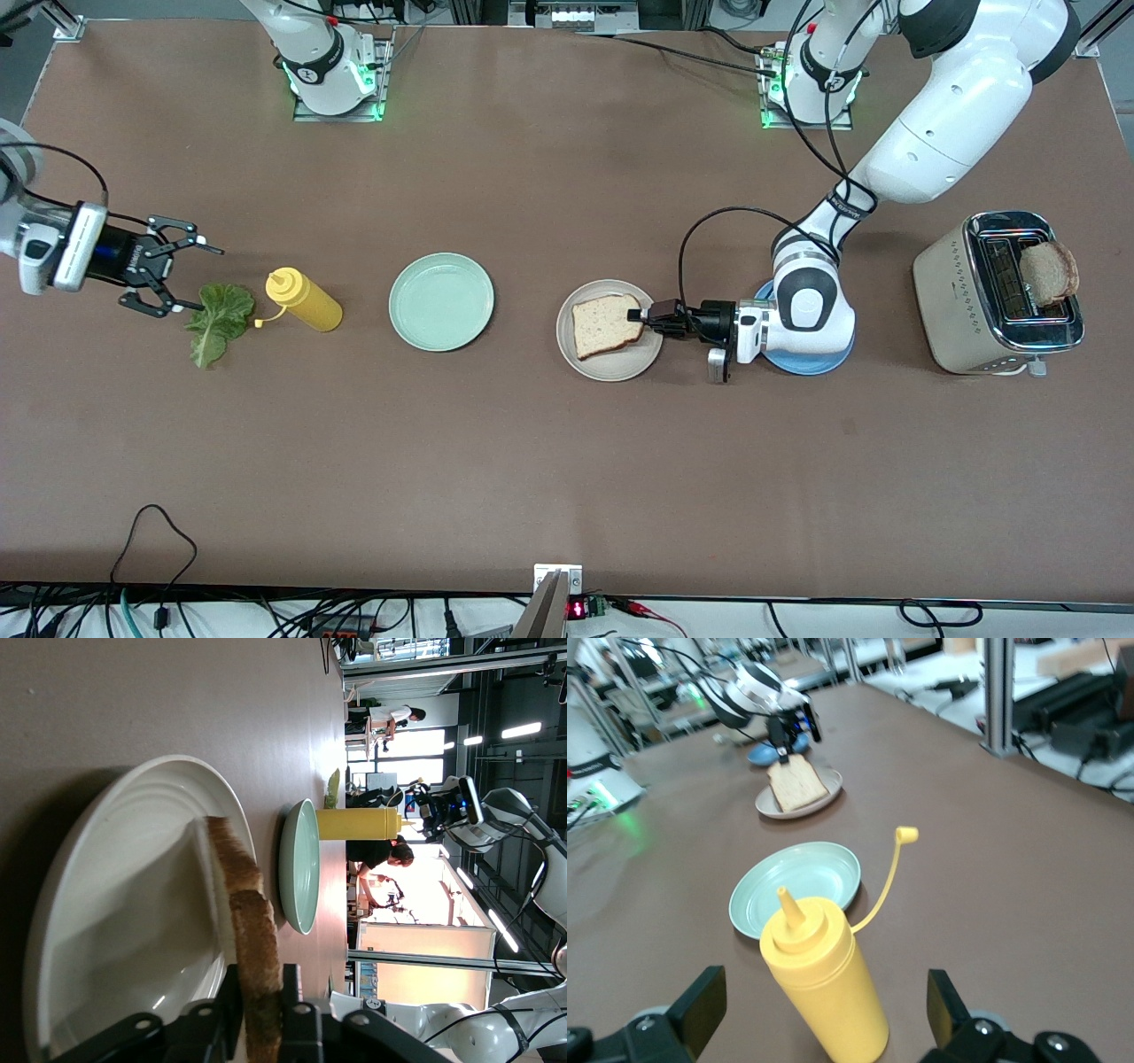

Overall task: Make sandwich in beige plate with both arms
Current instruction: 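Release the bread on the beige plate while the right gripper reaches the bottle, then grasp the yellow bottle with the right gripper while the left gripper withdraws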

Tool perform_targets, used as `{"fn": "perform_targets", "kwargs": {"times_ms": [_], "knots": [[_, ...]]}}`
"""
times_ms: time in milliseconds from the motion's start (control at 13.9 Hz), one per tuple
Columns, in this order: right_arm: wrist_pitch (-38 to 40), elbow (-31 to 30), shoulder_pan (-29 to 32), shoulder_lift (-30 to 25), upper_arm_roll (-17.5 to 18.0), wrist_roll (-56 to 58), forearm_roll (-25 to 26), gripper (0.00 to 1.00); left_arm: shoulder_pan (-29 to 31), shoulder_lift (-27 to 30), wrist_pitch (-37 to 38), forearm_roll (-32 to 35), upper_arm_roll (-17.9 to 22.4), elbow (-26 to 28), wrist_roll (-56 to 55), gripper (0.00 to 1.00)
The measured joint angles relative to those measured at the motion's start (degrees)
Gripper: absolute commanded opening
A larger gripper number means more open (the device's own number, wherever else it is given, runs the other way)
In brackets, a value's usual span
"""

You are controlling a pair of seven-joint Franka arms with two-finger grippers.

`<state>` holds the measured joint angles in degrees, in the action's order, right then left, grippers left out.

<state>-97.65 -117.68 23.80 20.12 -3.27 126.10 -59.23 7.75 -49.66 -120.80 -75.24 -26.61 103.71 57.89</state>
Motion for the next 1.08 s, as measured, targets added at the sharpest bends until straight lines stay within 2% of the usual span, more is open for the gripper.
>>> {"fn": "perform_targets", "kwargs": {"times_ms": [288,575,791,1079], "knots": [[3.12,0.12,1.07,8.28,0.01,12.91,-5.01,1.00,-0.17,0.37,-0.05,1.79,0.49,-0.42,0.06,1.00],[6.48,1.80,1.15,15.85,0.03,23.00,-7.96,1.00,0.26,3.35,-0.03,11.58,1.03,-1.60,-7.62,1.00],[8.33,4.31,1.20,21.21,0.20,28.76,-9.38,1.00,0.16,6.60,0.00,15.64,1.02,-1.68,-12.91,1.00],[8.96,7.30,1.20,24.76,1.07,29.66,-9.47,1.00,0.13,9.73,0.01,27.70,1.03,-1.69,-21.67,1.00]]}}
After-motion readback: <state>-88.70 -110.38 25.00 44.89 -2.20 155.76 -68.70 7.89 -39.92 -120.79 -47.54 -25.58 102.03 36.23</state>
